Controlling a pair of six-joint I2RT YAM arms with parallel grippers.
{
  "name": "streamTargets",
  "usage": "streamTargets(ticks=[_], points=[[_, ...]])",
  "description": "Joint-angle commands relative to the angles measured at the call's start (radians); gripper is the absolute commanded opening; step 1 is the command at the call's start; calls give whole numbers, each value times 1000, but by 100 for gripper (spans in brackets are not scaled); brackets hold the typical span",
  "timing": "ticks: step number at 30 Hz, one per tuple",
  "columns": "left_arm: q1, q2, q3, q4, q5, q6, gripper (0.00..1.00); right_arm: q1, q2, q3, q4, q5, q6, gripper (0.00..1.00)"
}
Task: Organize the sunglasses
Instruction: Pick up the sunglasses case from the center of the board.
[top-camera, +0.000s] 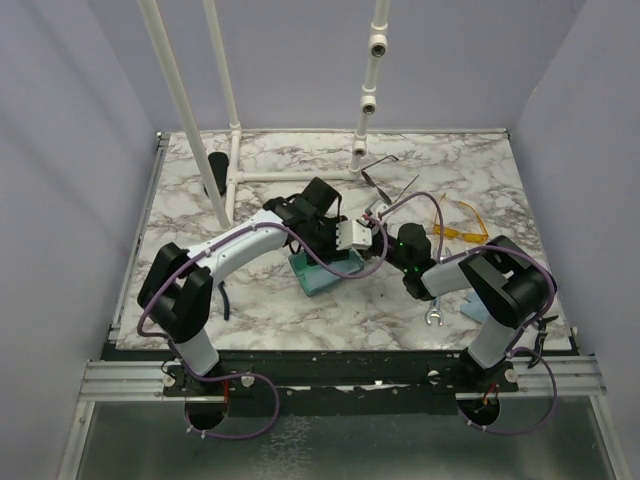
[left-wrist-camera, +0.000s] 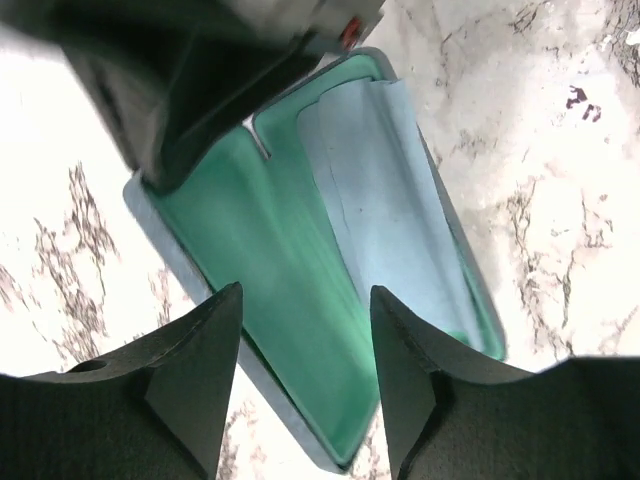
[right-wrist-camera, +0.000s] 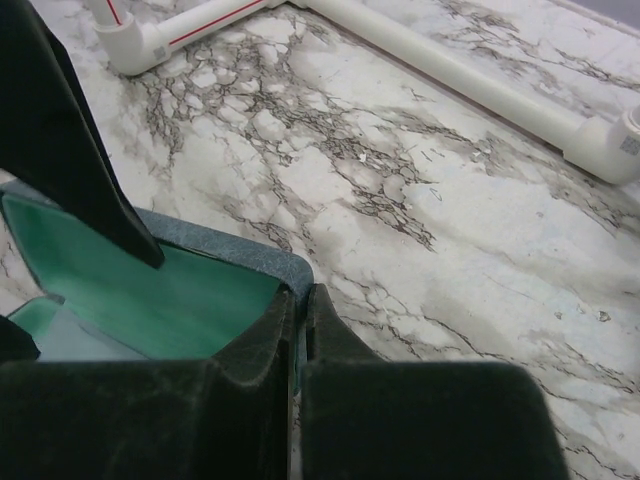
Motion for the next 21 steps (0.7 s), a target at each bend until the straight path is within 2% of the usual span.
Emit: streamTargets(ticks=[1, 8, 13, 17, 18, 21], points=[[92, -61, 5, -74, 57, -33, 56, 6, 13, -5, 73, 8, 7, 1], [257, -132, -41, -48, 207, -79, 58, 4, 16, -12, 81, 18, 9, 1], [302, -142, -90, -25, 275, -92, 60, 5, 19, -12, 86, 35, 16, 0], [302, -129, -143, 19, 317, -147, 69, 6, 19, -13, 93, 58, 19, 0], [302, -126, -154, 34, 316, -160, 81, 6, 19, -14, 96, 62, 20, 0], [301, -115, -176, 62, 335, -186, 83, 5, 22, -13, 100, 70, 22, 1]])
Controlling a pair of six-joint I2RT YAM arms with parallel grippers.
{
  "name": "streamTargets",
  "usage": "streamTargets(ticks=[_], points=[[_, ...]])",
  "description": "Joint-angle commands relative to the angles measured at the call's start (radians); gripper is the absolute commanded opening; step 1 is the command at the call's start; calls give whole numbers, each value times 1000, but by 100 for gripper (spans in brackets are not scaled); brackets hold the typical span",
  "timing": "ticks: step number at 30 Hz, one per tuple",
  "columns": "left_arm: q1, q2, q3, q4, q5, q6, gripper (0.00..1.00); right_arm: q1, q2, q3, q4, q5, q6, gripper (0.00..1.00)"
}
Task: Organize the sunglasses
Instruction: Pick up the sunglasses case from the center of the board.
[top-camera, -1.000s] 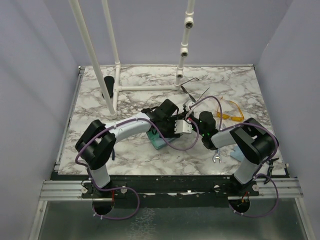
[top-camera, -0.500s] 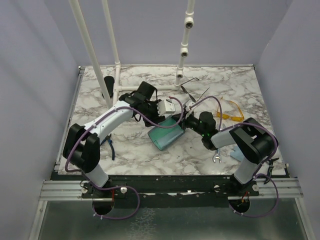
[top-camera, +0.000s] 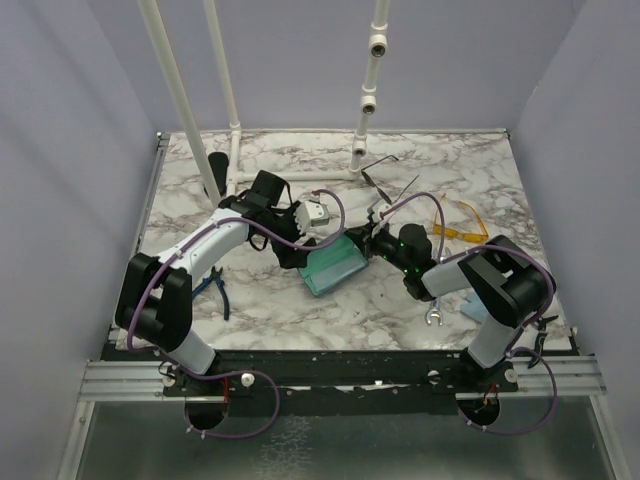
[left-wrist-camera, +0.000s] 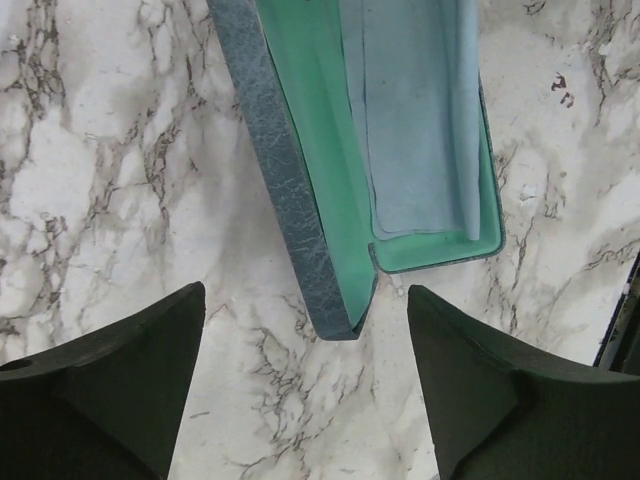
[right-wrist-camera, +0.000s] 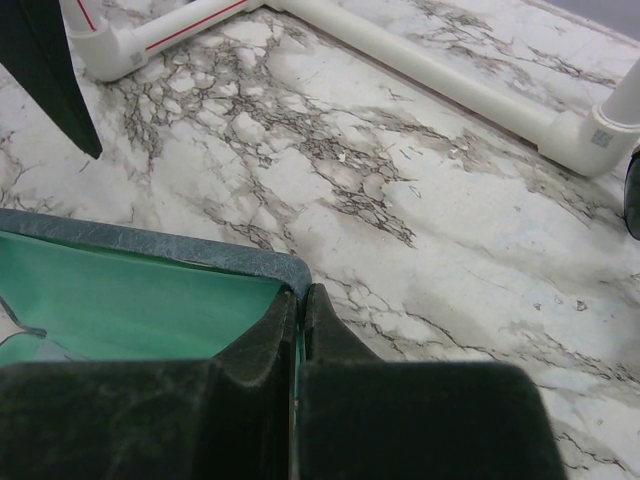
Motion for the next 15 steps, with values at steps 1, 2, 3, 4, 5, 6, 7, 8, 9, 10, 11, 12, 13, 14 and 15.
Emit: streamTargets(ticks=[1, 2, 3, 4, 5, 6, 7, 8, 9, 10, 11, 12, 13, 14, 15], points=[[0, 17, -34, 57, 101, -65, 83, 5, 15, -6, 81, 41, 22, 1], [-1, 21, -35, 57, 111, -71, 83, 5, 14, -6, 82, 44, 23, 0], [-3, 27, -38, 59, 112, -72, 83, 5, 14, -6, 82, 46, 22, 0], [-6, 31, -41, 64, 103, -72, 83, 5, 14, -6, 83, 46, 21, 0], [-7, 36, -46, 74, 85, -75, 82, 5, 13, -6, 84, 44, 18, 0], [-7, 41, -49, 88, 63, -81, 82, 5, 14, -6, 85, 41, 19, 0], [-7, 49, -51, 98, 42, -82, 81, 5, 14, -6, 87, 37, 18, 1], [-7, 55, -52, 109, 26, -80, 80, 5, 14, -7, 91, 33, 18, 1], [-7, 60, -51, 120, 13, -81, 78, 5, 16, -7, 95, 29, 19, 1], [-7, 67, -49, 127, 7, -82, 76, 5, 17, -7, 98, 26, 22, 1], [-7, 74, -46, 131, 5, -82, 75, 5, 19, -7, 101, 25, 23, 1], [-7, 82, -42, 132, 9, -84, 73, 5, 20, -7, 101, 24, 23, 0], [-8, 90, -39, 132, 12, -85, 71, 5, 21, -6, 101, 26, 22, 1], [-9, 97, -38, 132, 16, -86, 68, 6, 21, -7, 102, 27, 22, 0], [-9, 104, -37, 132, 18, -87, 63, 6, 23, -6, 102, 27, 22, 0]])
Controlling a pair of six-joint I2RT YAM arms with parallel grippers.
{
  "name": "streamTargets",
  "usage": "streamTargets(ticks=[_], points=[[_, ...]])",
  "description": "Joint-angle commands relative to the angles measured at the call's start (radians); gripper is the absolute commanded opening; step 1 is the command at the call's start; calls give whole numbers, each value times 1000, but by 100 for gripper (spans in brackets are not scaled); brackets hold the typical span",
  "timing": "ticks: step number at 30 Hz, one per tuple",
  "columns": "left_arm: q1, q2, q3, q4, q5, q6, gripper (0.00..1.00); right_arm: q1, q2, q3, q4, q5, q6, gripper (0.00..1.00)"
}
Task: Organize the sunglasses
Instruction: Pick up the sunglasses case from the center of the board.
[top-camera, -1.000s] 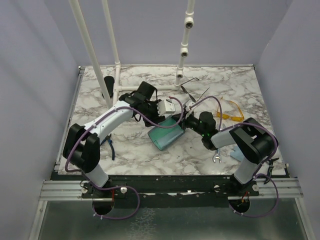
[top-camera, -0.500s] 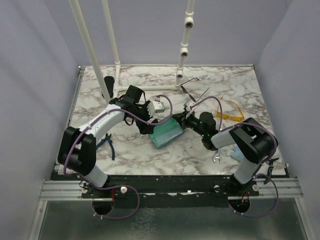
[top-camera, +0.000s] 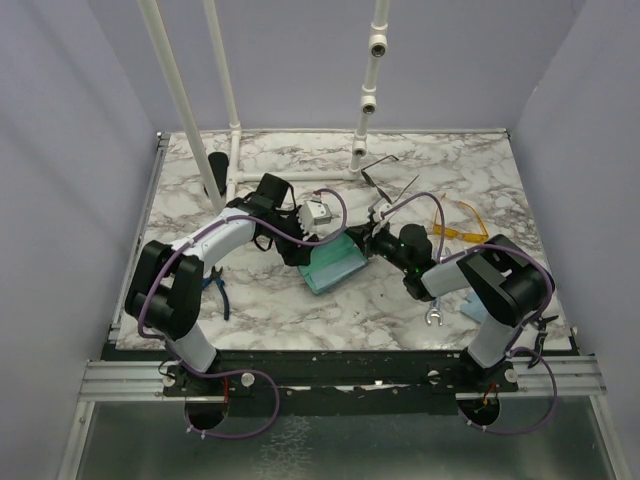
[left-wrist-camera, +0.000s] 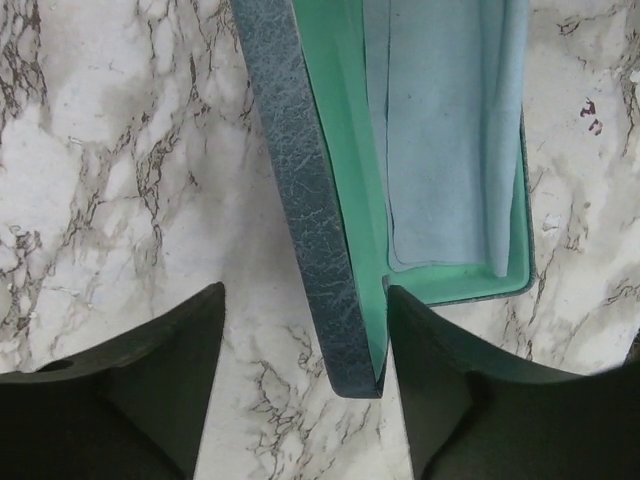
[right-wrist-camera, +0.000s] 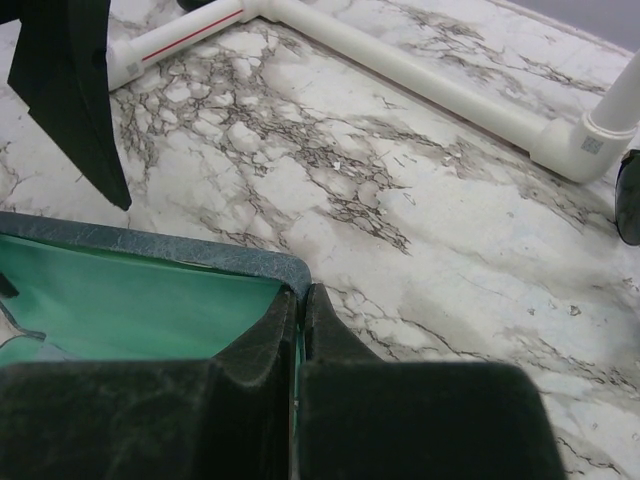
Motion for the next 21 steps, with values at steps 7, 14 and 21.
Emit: streamTargets(ticks=[7, 14, 21], points=[[-8, 14, -9, 25, 8, 6, 37, 4, 20, -6, 73, 15, 18, 1], [-23, 6, -17, 25, -16, 17, 17, 5, 41, 9, 86, 9, 19, 0], [-67, -39, -3, 69, -152, 47, 0, 4, 40, 24, 62, 5, 45, 4]])
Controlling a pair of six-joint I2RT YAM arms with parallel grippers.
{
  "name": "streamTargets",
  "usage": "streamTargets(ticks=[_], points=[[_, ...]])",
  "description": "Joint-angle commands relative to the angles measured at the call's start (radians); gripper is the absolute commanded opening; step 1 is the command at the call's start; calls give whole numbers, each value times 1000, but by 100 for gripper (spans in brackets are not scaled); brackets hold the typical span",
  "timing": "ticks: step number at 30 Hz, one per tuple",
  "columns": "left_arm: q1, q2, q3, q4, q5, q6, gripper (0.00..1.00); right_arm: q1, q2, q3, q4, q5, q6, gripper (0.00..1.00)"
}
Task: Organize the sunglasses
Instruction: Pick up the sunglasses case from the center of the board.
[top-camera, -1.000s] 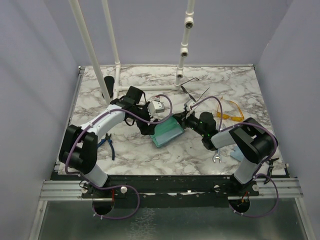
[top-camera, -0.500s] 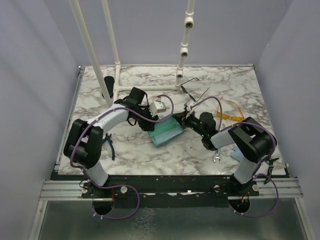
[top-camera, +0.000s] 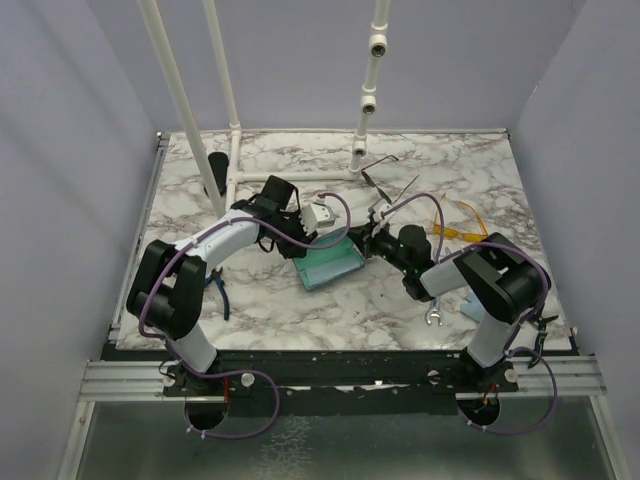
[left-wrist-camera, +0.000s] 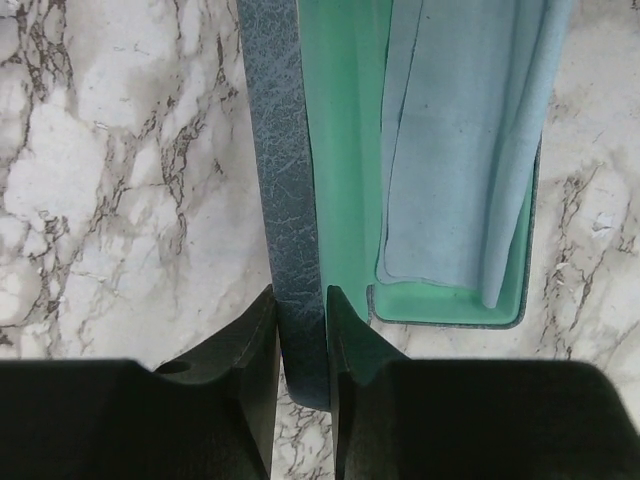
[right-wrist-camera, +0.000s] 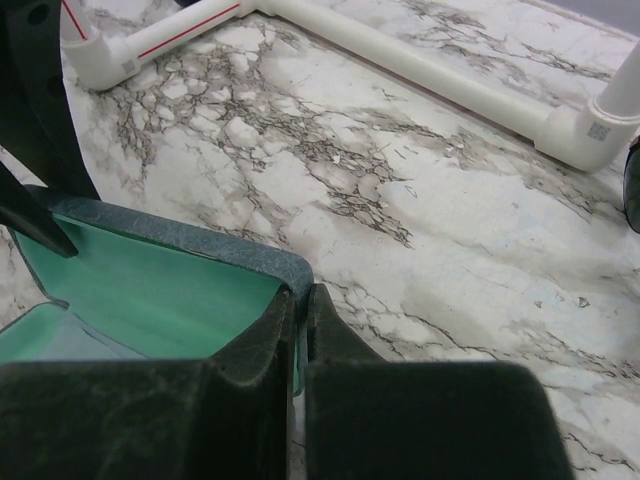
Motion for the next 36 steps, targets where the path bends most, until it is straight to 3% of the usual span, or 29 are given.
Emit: streamTargets(ticks=[1, 9, 13, 18, 22, 27, 32, 36], points=[[-51, -68, 10, 45, -97, 51, 0, 4, 8, 27, 33, 3, 28, 7], [-139, -68, 30, 74, -340, 106, 0, 3, -50, 46, -83, -11, 47, 28], [-175, -83, 4, 99, -425, 111, 0, -1, -115, 51, -215, -23, 67, 43], [-220, -93, -34, 119, -503, 108, 0, -4, -228, 32, -425, -29, 118, 50], [-224, -97, -47, 143, -517, 93, 0, -5, -318, 18, -586, -20, 177, 51], [-235, -95, -45, 148, -517, 84, 0, -4, -378, 41, -804, 38, 240, 45], [-242, -93, -47, 153, -517, 79, 0, -3, -387, 64, -924, 31, 333, 35], [-243, -93, -55, 157, -511, 79, 0, -1, -381, 34, -941, 16, 441, 33]])
